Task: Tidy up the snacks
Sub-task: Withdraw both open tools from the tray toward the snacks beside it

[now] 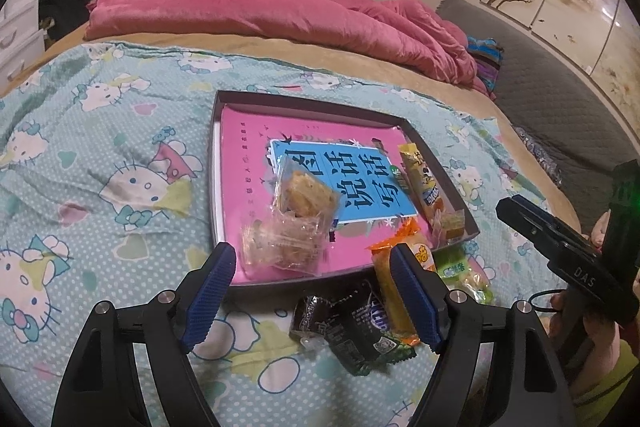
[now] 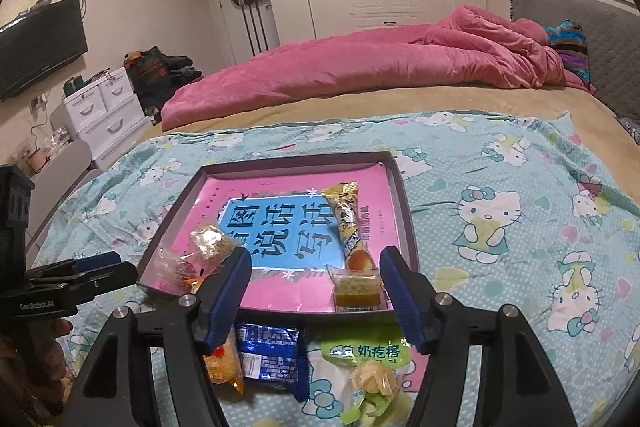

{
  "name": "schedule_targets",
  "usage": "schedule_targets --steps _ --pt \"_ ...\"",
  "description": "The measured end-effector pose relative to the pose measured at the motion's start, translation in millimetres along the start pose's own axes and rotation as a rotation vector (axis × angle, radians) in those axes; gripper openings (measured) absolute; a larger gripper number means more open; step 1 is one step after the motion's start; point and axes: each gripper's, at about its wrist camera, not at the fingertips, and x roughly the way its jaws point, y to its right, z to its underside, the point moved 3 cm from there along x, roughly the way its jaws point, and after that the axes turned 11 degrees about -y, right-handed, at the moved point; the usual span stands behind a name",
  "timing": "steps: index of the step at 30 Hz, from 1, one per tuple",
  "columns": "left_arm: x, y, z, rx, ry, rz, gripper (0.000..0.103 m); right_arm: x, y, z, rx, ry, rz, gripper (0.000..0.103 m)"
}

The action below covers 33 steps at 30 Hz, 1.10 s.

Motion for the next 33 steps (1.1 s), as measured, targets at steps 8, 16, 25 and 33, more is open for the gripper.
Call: schedule_targets --steps 8,16,25,33 --pt "-5 -2 3 -0.016 -0.001 0.004 0.080 -4 -8 3 -0.018 0.004 -0.012 0.067" --pt "-8 4 8 -0.011 -0.012 0.006 0.080 -9 -14 6 -0.038 0.010 -0.017 0.067" --pt "-8 9 14 -0.011 -0.033 0.011 0.080 -15 -20 8 -0.060 0.016 -0.026 0.067" --pt "-7 10 20 -0.020 -0.052 0.011 0.080 -18 -23 10 -0.070 0.018 -0.039 0.067"
